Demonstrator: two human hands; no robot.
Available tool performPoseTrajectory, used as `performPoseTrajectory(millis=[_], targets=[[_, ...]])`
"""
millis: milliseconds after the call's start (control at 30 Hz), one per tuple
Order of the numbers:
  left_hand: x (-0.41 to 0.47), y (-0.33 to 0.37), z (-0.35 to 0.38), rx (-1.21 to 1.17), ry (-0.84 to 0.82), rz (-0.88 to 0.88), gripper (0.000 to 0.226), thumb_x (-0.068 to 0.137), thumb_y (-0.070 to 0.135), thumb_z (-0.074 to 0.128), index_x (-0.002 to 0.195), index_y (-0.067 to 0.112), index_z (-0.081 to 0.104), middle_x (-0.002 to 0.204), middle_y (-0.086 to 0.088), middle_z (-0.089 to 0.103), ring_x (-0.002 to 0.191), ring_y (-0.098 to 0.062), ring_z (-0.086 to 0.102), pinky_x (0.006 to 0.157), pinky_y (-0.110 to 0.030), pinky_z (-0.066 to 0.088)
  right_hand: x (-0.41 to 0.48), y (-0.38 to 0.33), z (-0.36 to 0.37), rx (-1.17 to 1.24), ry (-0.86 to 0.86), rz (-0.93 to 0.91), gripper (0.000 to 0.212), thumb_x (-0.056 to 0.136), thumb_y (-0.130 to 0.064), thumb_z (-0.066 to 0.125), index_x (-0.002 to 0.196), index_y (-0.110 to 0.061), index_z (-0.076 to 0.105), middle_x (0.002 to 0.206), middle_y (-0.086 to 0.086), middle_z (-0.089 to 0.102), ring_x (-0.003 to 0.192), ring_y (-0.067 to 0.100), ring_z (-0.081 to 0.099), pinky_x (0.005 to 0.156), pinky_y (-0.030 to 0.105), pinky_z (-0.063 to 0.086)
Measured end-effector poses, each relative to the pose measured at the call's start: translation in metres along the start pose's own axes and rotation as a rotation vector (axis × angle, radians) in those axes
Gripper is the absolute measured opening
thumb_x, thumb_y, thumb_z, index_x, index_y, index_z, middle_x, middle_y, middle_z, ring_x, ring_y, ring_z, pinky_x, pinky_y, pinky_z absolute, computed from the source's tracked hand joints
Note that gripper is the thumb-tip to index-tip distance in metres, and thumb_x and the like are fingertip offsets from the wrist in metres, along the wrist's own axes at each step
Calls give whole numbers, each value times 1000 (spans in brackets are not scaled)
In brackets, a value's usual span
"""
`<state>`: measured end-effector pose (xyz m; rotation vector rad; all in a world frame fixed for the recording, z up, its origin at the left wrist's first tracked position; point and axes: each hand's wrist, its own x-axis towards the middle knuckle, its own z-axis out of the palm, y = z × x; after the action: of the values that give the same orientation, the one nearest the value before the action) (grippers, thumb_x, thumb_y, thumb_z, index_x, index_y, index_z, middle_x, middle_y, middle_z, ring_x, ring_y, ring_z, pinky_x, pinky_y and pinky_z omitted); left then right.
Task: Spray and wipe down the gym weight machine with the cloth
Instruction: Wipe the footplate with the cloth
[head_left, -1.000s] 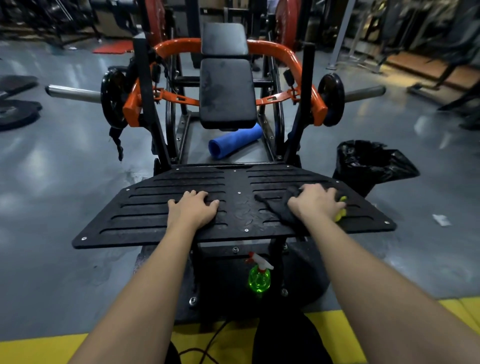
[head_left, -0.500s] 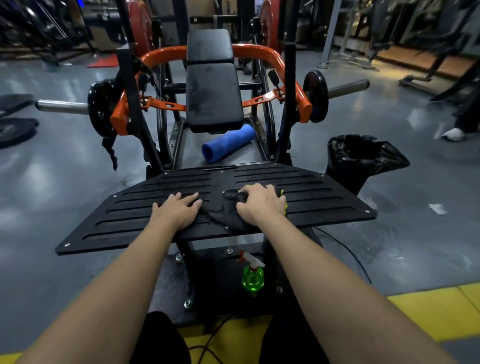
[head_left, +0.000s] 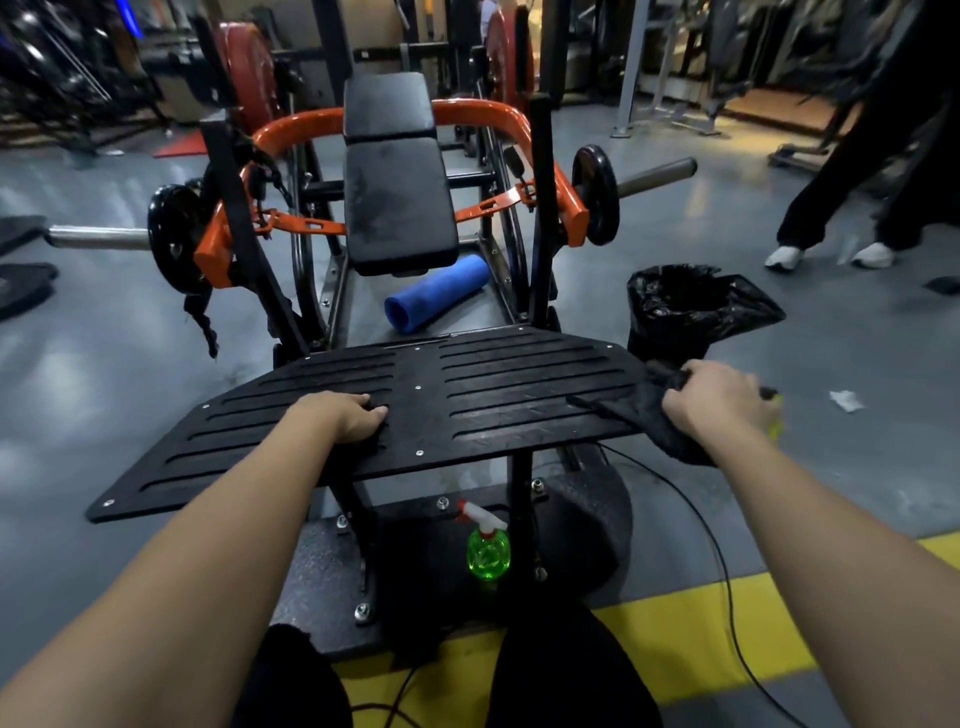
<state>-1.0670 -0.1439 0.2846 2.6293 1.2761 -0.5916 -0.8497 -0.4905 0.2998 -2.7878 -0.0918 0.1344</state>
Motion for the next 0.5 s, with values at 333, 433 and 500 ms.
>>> performPoseTrajectory(millis=[333,433,500], targets=[[16,33,8,-83,197,205,49,106,45,35,145,21,52,153,-8,47,142,-29,42,117,-51,32,-120,-155,69,61,-232,-609,37,90,-43,56,124,-37,65,129,1,64,130,29,48,113,52,32],[30,46,13,-163,188,271,48,109,34,32,154,22,40,162,-5,34,149,-25,30,120,-56,25,-108,-163,78,47,-250,-628,39,90,-46,55,128,-38,62,133,-4,61,132,28,45,111,54,29],[36,46,21,-158,175,258,52,110,36,26,160,22,30,169,-3,22,154,-22,19,123,-56,16,-95,-166,84,34,-258,-631,39,91,-46,55,129,-39,60,134,-5,60,133,27,44,111,54,29]])
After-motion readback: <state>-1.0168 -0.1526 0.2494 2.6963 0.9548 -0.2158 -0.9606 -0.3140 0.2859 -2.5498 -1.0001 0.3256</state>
